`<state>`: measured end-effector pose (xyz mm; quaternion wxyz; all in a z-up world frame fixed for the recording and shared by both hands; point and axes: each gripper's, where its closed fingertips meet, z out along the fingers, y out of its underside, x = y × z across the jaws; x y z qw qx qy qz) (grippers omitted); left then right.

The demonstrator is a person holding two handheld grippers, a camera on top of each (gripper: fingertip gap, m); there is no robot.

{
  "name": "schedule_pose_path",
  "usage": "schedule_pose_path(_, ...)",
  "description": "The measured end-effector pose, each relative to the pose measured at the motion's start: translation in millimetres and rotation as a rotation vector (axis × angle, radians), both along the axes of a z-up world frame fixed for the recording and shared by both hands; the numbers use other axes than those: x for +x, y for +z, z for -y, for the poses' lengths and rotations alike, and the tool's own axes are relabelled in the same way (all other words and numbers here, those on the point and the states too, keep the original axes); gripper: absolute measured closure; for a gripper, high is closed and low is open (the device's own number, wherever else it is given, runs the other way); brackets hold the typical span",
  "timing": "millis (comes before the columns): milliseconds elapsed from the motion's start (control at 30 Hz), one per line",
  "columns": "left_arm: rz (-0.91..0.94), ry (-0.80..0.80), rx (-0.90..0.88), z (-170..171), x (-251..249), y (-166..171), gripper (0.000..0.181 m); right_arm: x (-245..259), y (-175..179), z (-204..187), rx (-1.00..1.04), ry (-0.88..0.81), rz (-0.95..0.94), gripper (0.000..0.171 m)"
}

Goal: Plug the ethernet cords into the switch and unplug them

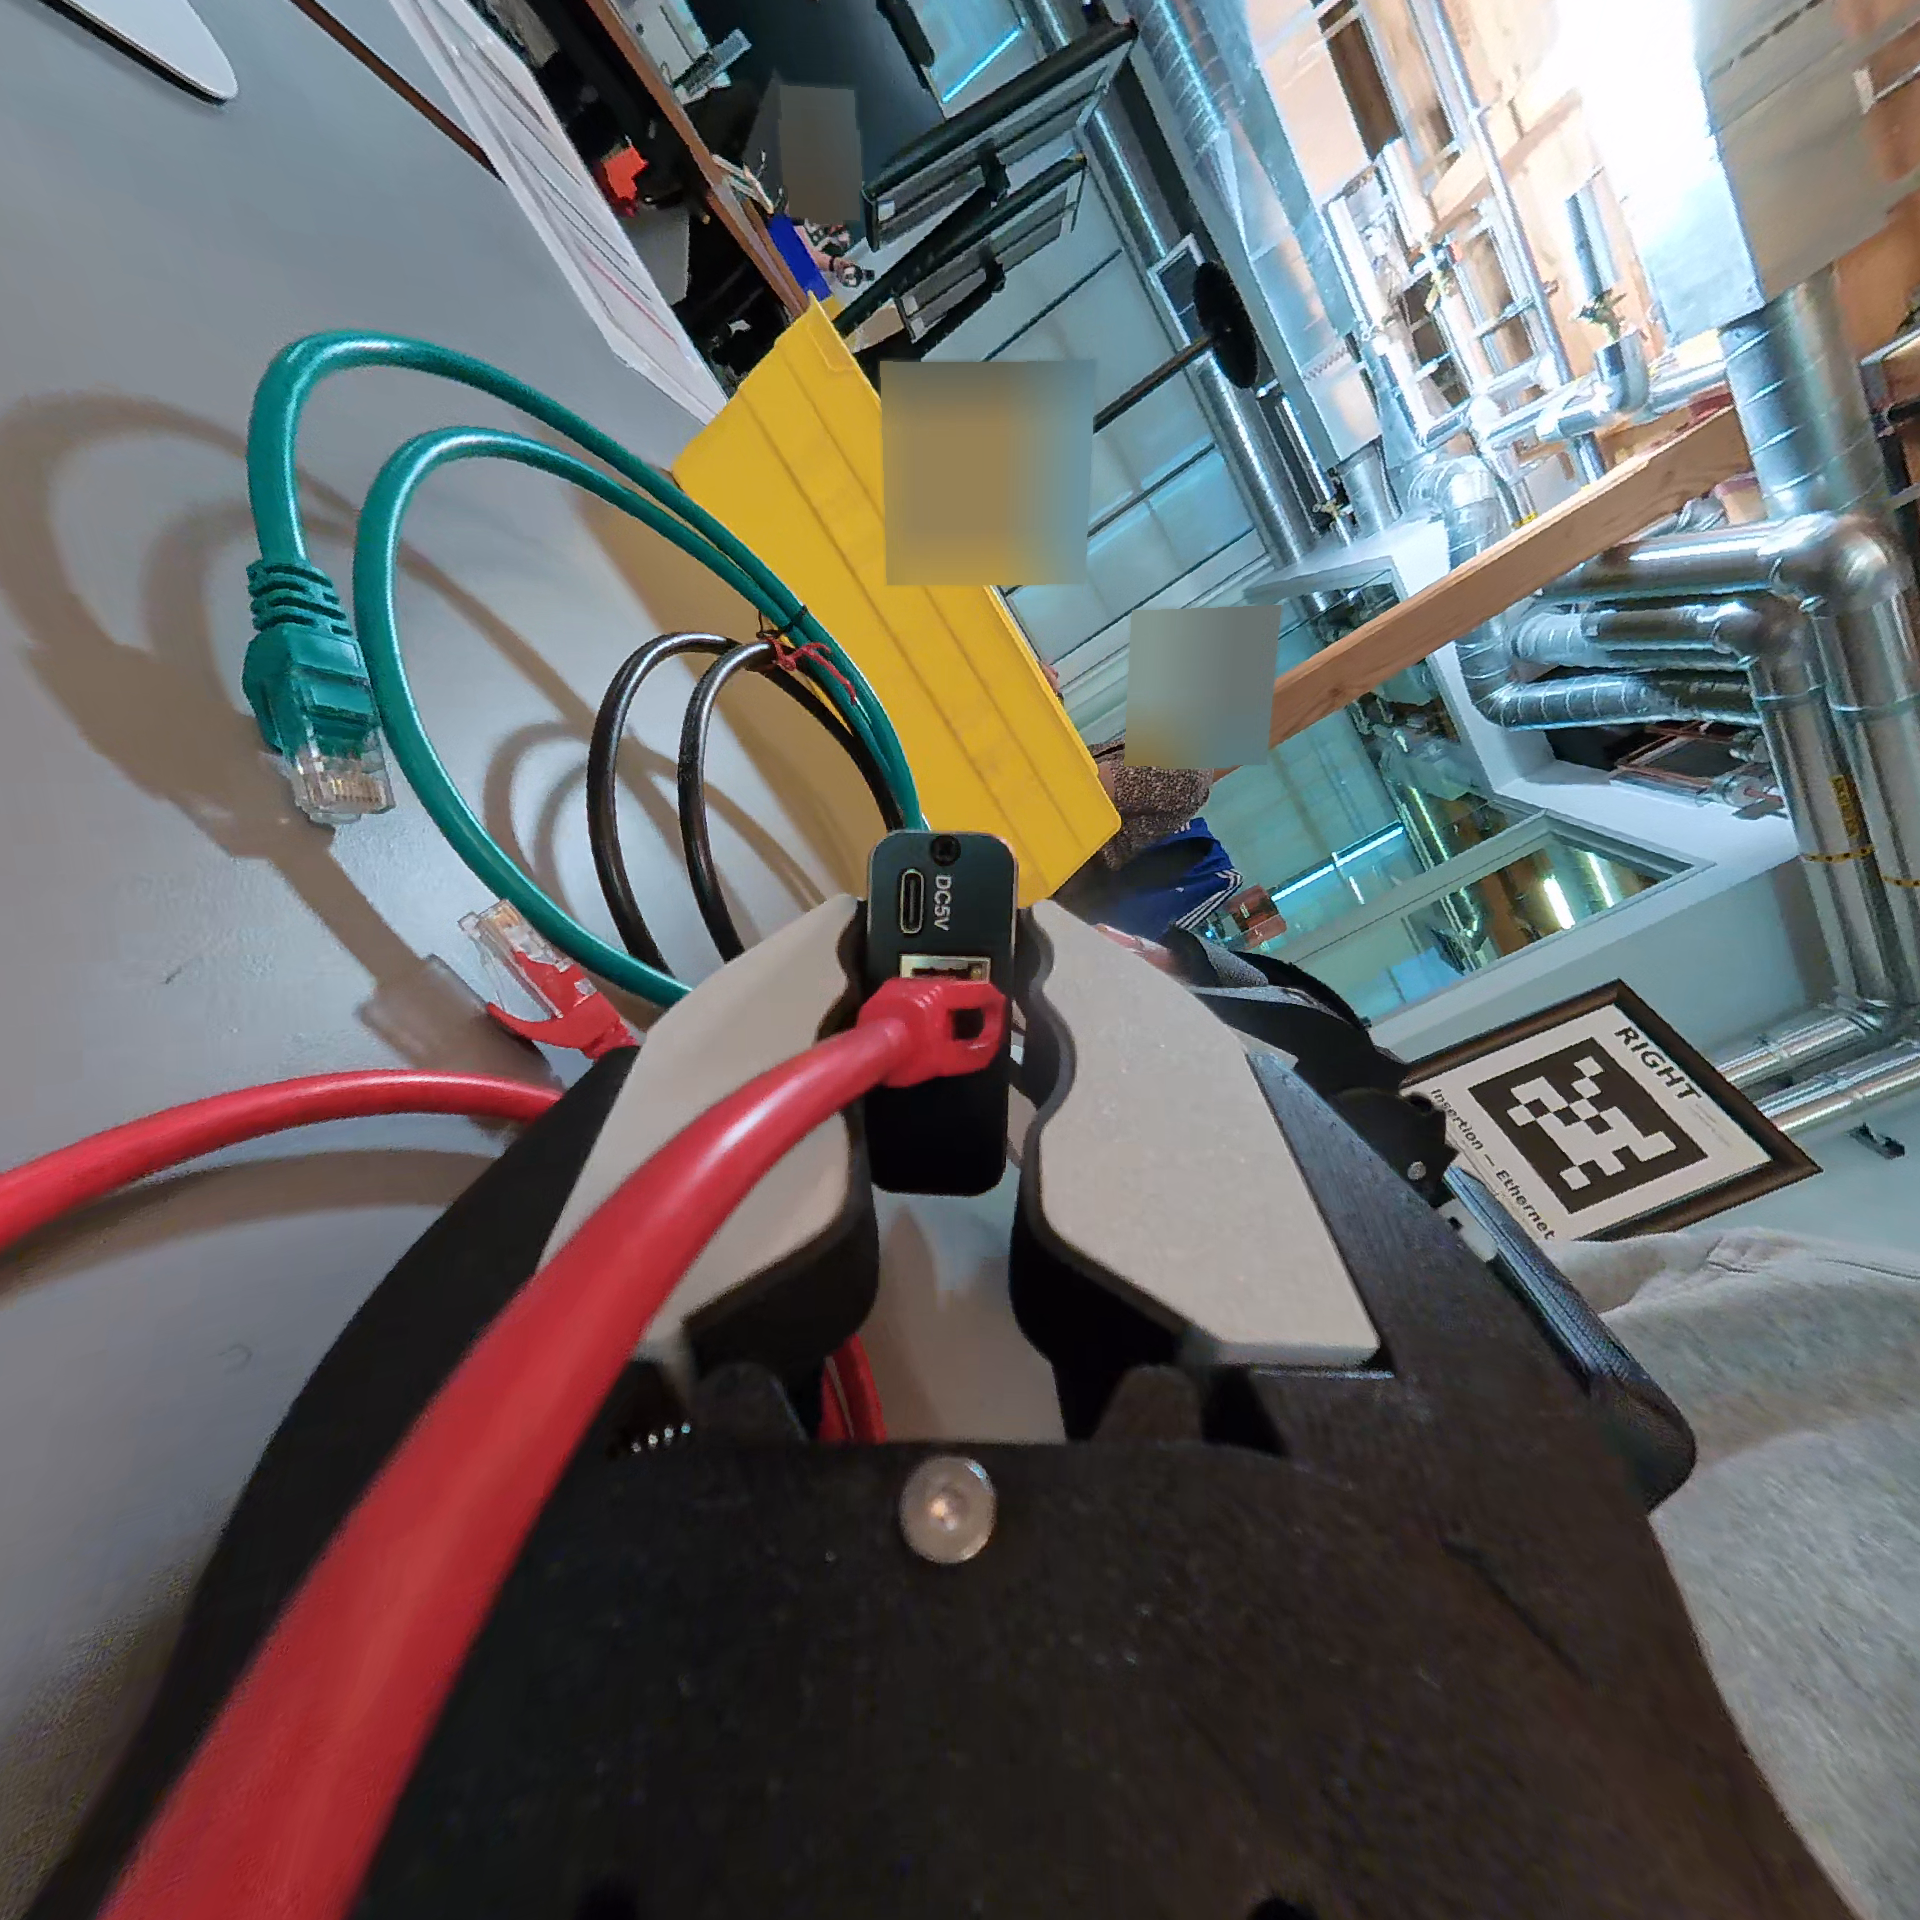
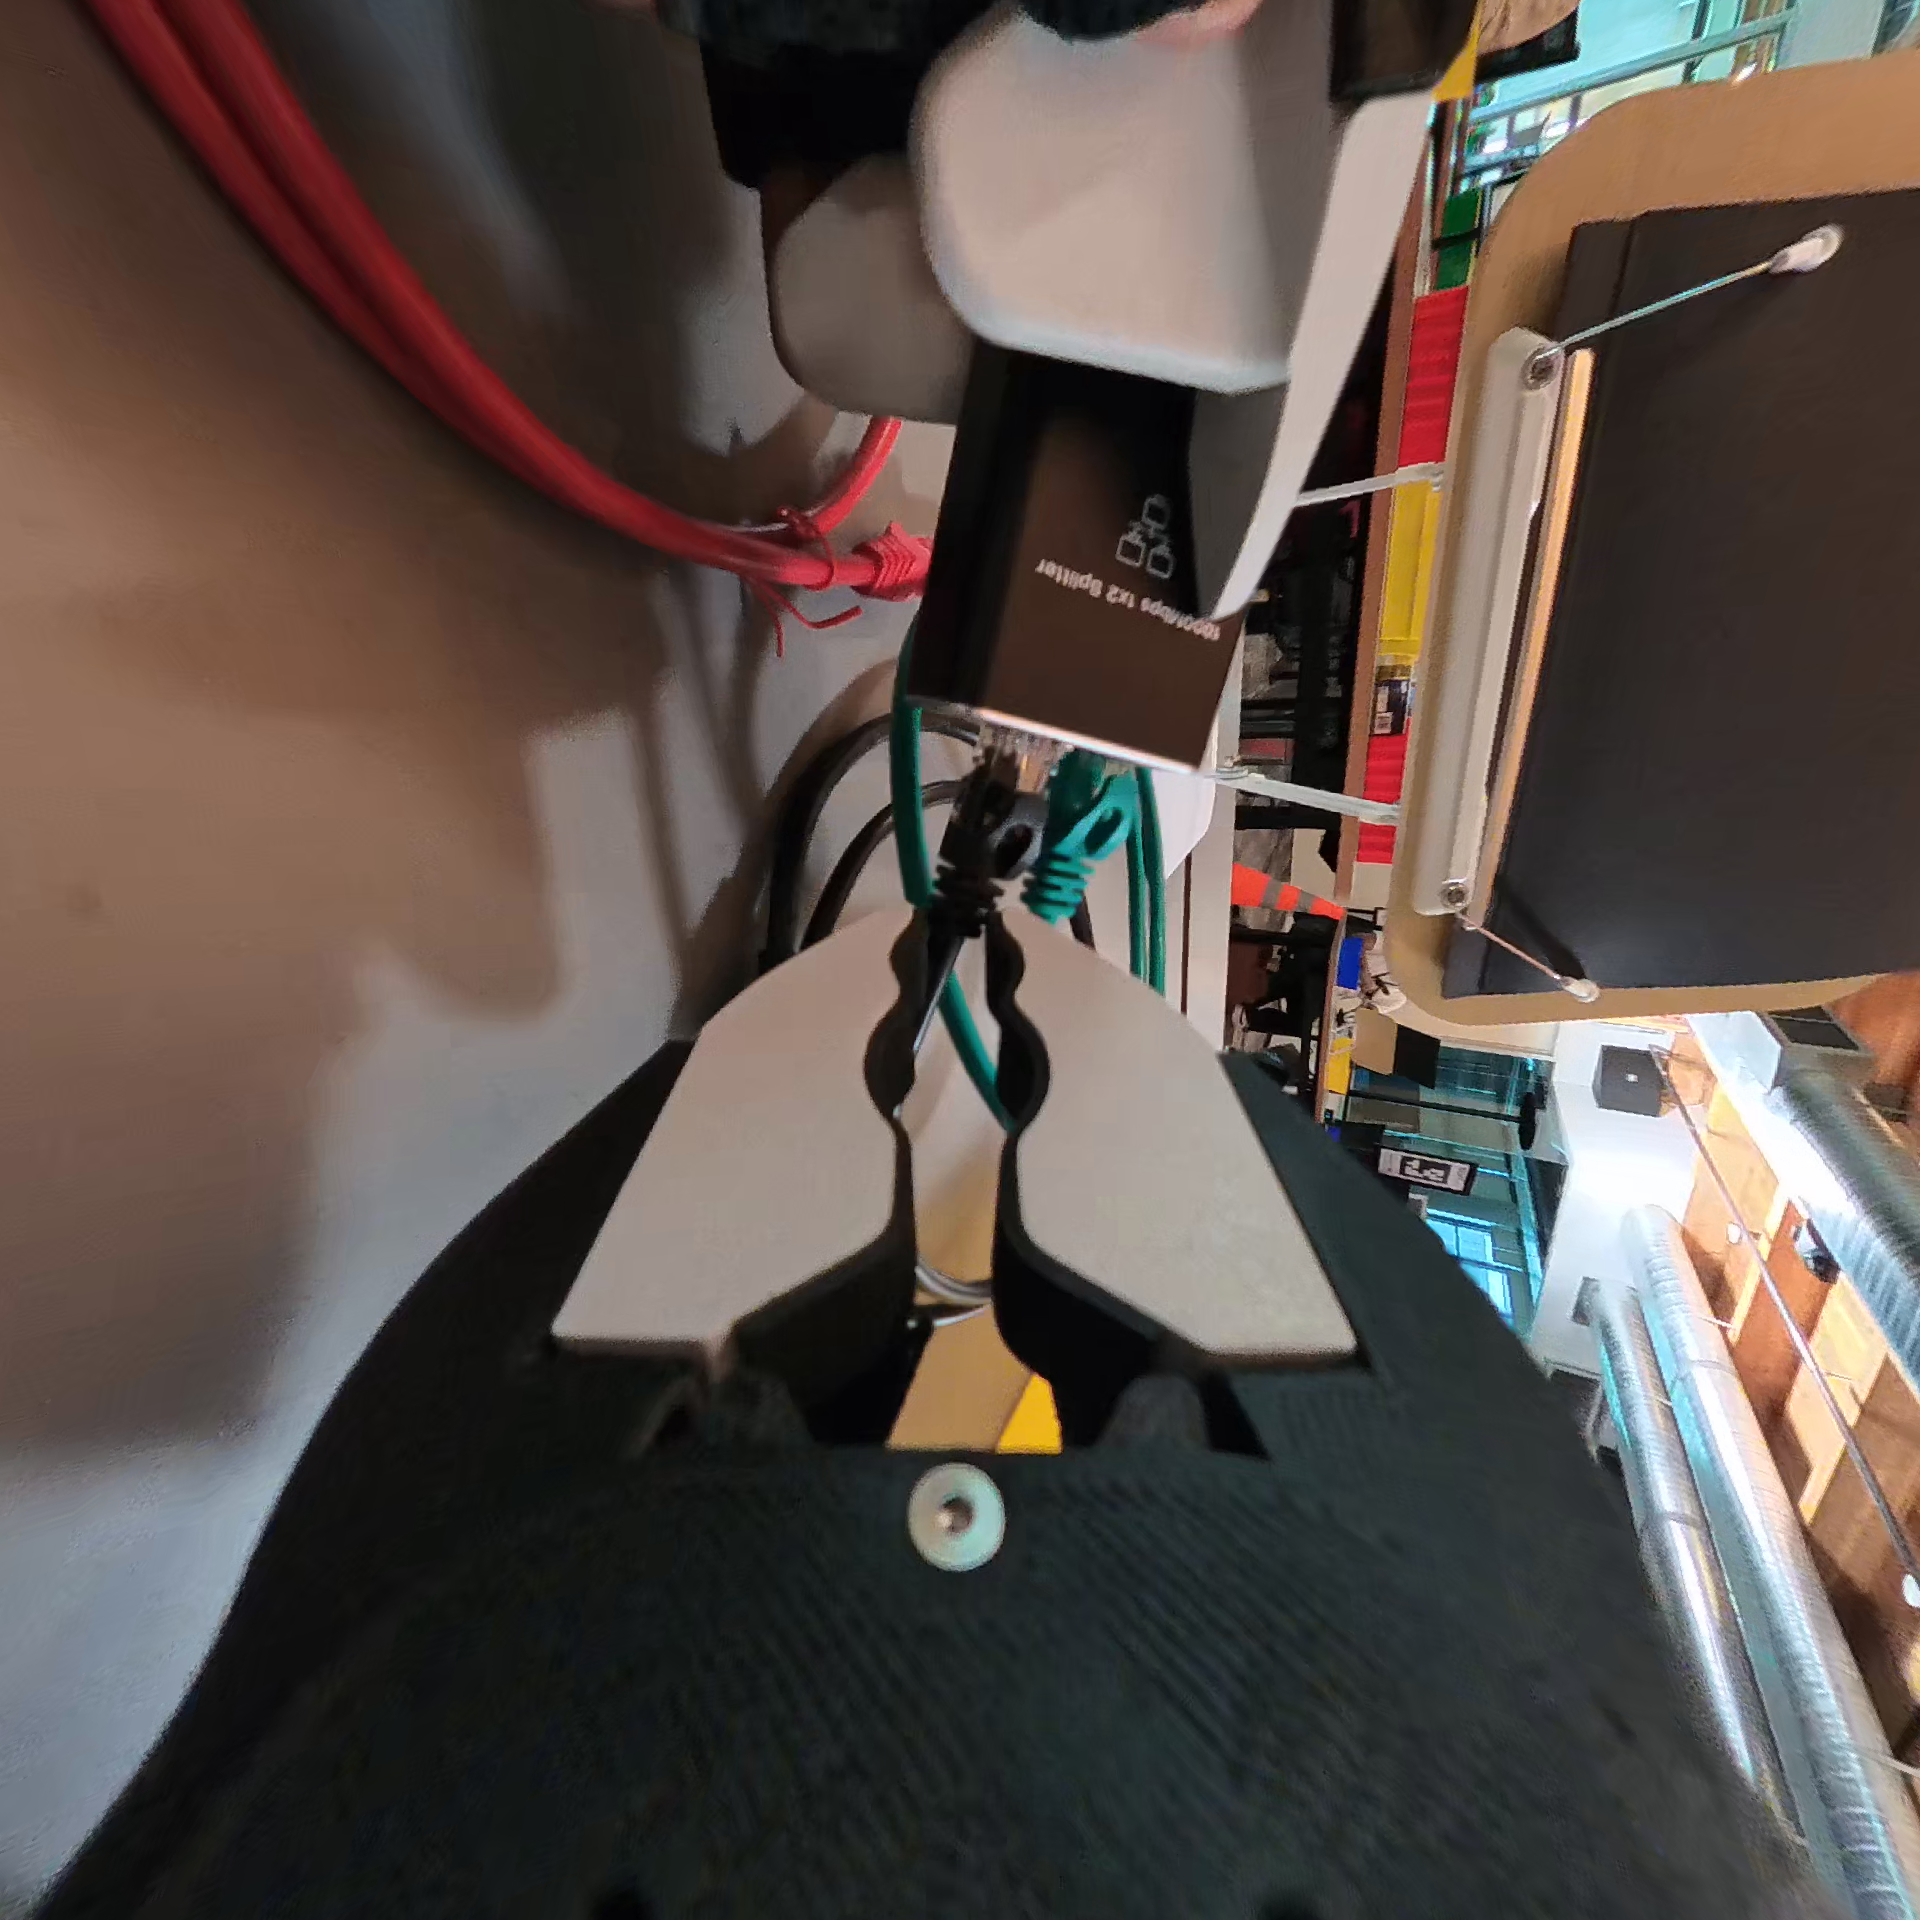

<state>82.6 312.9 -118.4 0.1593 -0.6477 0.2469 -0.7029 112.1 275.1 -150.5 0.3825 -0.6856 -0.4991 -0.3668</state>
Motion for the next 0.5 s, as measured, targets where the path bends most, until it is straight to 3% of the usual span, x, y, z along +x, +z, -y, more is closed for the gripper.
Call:
schedule_pose_path(333,0.04,-0.031,-0.07,0.2,-1.0,1.4,0.156,-12.2,8.8,2.1,-0.002,0.035,-0.24,0.161)
schedule_pose_path(500,0.015,-0.054,-0.046,5.8,0.3,-0.7,0.155,-9.5,3.4,2.3,-0.027,0.005,-0.234,0.161)
